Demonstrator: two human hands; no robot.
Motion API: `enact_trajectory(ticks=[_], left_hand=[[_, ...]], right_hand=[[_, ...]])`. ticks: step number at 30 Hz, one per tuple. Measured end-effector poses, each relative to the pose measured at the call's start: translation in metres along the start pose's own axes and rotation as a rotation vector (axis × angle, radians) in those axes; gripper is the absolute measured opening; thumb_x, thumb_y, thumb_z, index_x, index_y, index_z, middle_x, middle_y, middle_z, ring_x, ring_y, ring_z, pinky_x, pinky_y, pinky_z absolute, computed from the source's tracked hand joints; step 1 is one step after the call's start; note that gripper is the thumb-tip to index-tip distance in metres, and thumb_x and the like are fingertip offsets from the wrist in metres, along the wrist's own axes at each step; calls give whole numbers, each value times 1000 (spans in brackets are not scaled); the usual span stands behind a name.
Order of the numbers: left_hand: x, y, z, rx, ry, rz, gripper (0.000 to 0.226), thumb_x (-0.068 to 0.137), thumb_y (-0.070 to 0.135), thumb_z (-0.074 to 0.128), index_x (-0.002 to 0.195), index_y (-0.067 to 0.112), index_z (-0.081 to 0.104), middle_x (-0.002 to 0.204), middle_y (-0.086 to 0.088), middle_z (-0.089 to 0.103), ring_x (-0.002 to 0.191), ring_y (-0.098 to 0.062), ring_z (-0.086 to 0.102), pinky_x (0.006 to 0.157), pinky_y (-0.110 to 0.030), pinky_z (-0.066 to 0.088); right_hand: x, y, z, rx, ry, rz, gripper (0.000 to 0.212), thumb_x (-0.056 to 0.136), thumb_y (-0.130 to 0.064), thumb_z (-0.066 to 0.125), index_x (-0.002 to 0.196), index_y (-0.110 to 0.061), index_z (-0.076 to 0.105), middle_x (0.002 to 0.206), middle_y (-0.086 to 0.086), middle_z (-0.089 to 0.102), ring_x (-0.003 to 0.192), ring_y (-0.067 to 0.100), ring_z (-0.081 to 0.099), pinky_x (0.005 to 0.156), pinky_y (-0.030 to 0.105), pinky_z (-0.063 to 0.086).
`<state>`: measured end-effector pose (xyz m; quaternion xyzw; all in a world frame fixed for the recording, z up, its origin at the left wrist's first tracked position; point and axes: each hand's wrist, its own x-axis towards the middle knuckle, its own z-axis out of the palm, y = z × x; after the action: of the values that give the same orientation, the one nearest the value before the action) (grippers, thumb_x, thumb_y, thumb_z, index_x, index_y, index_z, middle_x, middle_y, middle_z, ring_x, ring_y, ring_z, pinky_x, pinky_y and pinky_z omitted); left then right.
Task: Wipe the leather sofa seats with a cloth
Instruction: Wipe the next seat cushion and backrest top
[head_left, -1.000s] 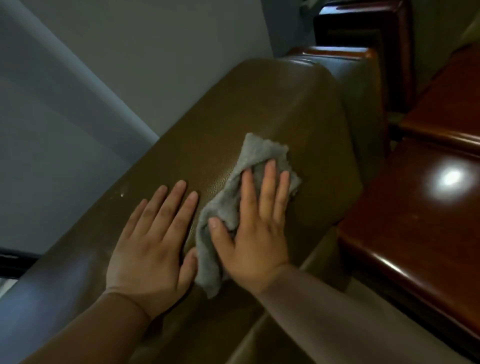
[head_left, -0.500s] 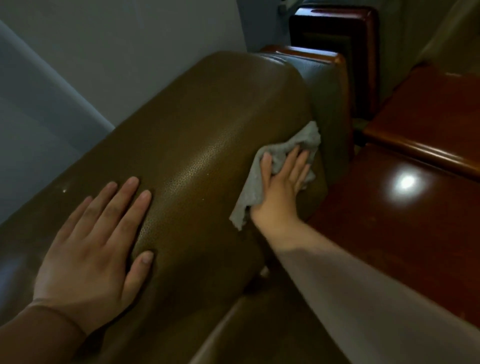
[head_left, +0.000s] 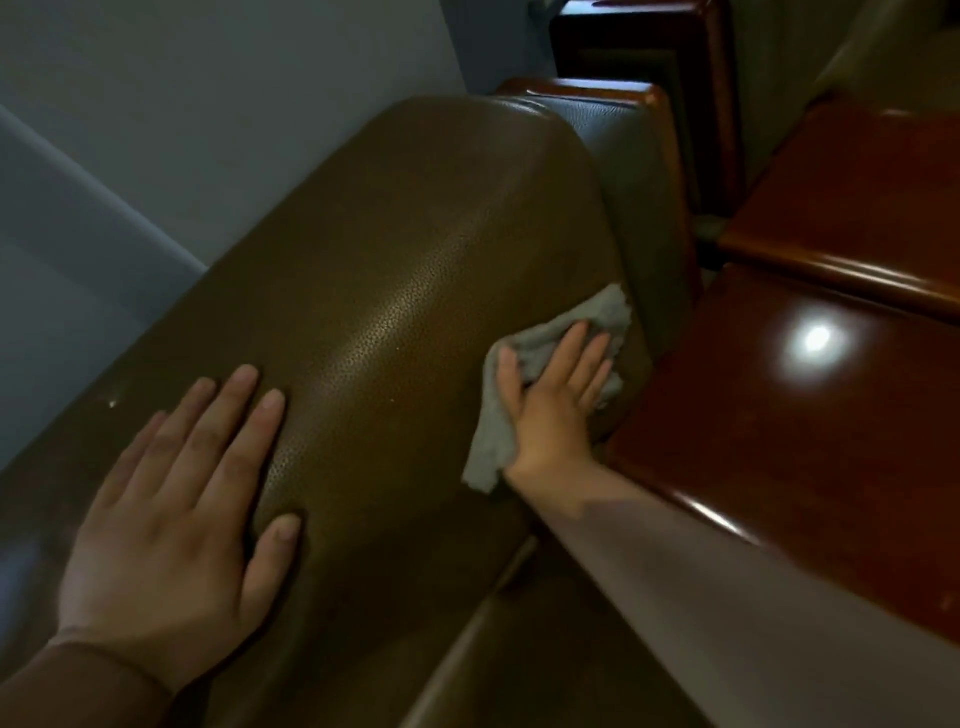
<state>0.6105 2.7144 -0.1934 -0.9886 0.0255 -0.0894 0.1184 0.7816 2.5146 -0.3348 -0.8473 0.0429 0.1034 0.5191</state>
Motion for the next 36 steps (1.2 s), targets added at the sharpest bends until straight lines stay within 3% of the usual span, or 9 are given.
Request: enact_trajectory(ticks=[4, 9, 12, 20, 24, 27, 30, 32, 36], left_hand=[[-2, -3, 2, 3, -3, 5, 81, 93, 49, 42, 162, 9, 33, 170, -16, 29, 153, -43, 32, 121, -65, 27], [-1, -1, 0, 1, -5, -5, 81, 93, 50, 42, 161, 7, 36, 169, -17, 31, 152, -44, 34, 120, -65, 29], [-1, -3, 1, -3, -10, -1, 81, 93, 50, 42, 162, 9, 34, 170, -15, 30, 153, -43, 33, 120, -66, 28], [-4, -10, 10, -81, 16, 12, 80, 96, 55, 38, 168, 25, 18, 172, -10, 25, 156, -41, 28, 120, -70, 27], [-4, -10, 9, -90, 17, 14, 81, 95, 53, 39, 168, 25, 17, 172, -11, 25, 156, -42, 28, 119, -71, 27], [-2, -10, 11, -116, 16, 12, 80, 95, 52, 40, 168, 28, 16, 172, -10, 25, 156, -41, 28, 120, -70, 26], [-3, -10, 12, -105, 30, 6, 81, 95, 53, 40, 168, 25, 18, 173, -7, 23, 158, -37, 25, 125, -64, 22], [-4, -13, 12, -85, 22, 15, 82, 95, 55, 39, 168, 27, 16, 174, -4, 18, 159, -33, 20, 126, -61, 19], [-3, -15, 18, -118, 35, 17, 83, 94, 56, 40, 168, 28, 16, 175, -3, 17, 159, -36, 21, 124, -68, 21]], right_hand=[[39, -26, -28, 118, 100, 32, 95, 96, -77, 35, 165, -28, -7, 173, 1, -14, 158, 29, -12, 126, 60, 3], [-40, -13, 10, 111, 11, -243, 122, 75, -98, 23, 162, -24, -18, 169, -3, -29, 153, 18, -33, 127, 52, -11], [-27, 14, 10, -27, -18, -317, 122, 75, -93, 29, 161, -22, -22, 167, -1, -35, 152, 20, -36, 126, 52, -14], [37, 17, -19, 181, 102, 106, 119, 70, -94, 16, 165, -27, -9, 173, -1, -13, 159, 25, -10, 128, 54, -2], [-9, -6, -1, 204, -7, 13, 112, 75, -94, 19, 162, -34, -18, 170, -6, -24, 157, 25, -22, 127, 54, -8], [4, -1, -14, 190, 29, -64, 101, 86, -85, 32, 164, -35, -9, 171, -8, -20, 158, 23, -19, 128, 57, 1], [20, 2, -30, 279, 94, -62, 68, 107, -47, 43, 165, -38, 8, 173, -10, -8, 160, 20, -5, 130, 53, 10], [13, 0, -28, 342, 89, -45, 61, 110, -31, 40, 164, -41, 13, 173, -13, -5, 160, 16, -2, 130, 50, 10], [-30, -10, 8, 246, 109, -171, 83, 95, -73, 26, 165, -37, -2, 172, -13, -15, 158, 14, -18, 129, 52, -2]])
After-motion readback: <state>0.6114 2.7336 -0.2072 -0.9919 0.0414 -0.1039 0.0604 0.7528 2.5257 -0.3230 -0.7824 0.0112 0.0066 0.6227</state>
